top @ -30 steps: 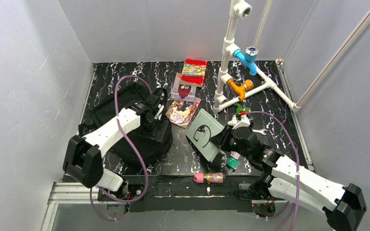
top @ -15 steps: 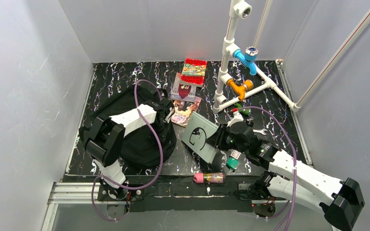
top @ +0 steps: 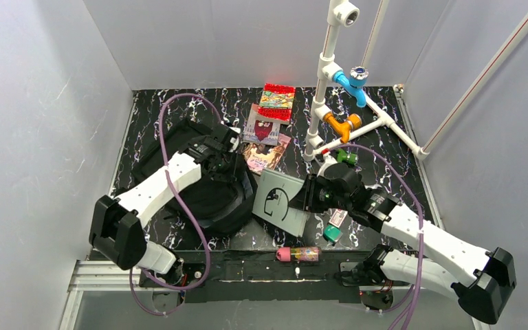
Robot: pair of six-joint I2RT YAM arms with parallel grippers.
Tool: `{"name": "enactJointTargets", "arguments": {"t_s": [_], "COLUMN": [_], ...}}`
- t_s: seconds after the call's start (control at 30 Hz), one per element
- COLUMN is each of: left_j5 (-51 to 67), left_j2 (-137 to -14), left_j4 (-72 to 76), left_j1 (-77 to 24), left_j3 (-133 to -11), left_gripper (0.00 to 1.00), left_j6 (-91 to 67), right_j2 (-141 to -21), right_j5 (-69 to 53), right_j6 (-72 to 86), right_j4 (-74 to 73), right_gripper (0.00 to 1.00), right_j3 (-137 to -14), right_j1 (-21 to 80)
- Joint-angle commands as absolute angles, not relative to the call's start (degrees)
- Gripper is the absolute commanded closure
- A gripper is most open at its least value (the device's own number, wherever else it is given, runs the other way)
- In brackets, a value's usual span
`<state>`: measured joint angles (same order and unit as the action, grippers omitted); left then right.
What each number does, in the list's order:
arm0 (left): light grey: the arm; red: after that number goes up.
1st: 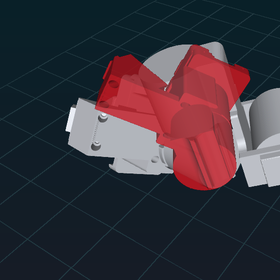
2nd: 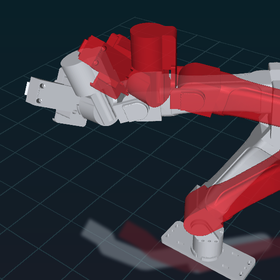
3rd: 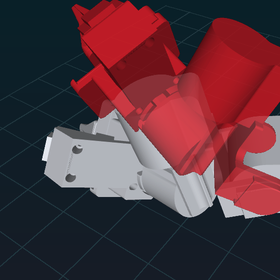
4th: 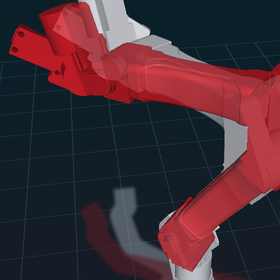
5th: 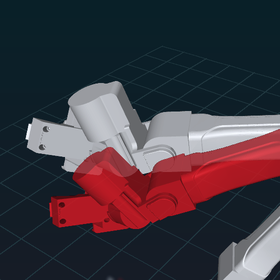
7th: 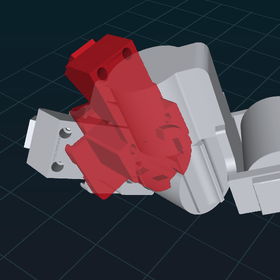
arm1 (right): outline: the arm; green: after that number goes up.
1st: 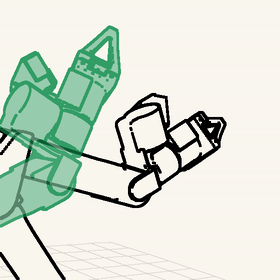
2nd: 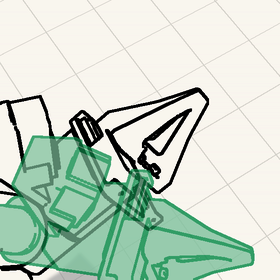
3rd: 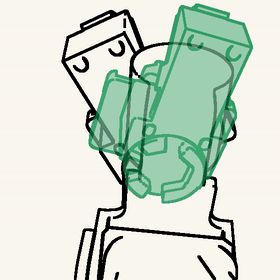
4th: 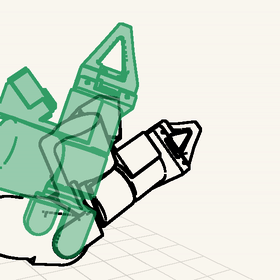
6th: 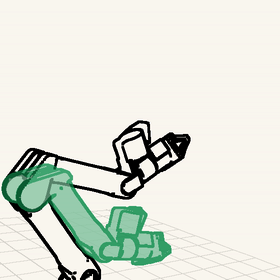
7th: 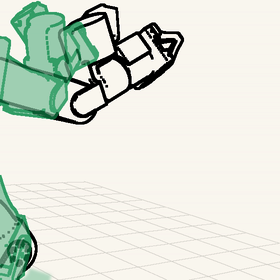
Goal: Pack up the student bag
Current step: Place the book in the student bag.
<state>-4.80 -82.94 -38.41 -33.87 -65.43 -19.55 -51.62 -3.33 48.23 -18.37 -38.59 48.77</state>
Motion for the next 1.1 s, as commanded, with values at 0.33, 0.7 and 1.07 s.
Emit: {"name": "enactJointTargets", "arguments": {"t_s": [0.33, 0.7, 1.07], "left_j5": [-8.5, -12.2, -7.3], "left_j2": [-78.2, -73.6, -73.3], "left_j4": [-50.5, -56.2, -56.7], "left_j1": [-29.7, -27.8, -27.7], "left_j3": [-85.0, -89.9, -93.5], "left_gripper": [1.0, 1.0, 1.0], "left_j6": [-15.9, -11.5, -8.7], "right_j2": [-56.5, -70.3, -83.5], "right_j5": [-16.3, -21.1, -11.5], "right_j6": [53.2, 72.5, 80.4], "right_j4": [-14.3, 17.1, 34.1], "right_gripper": [0.99, 0.99, 0.99], "right_j3": [-58.6, -48.2, -50.6], "right_j1": [48.7, 48.6, 51.9]}}
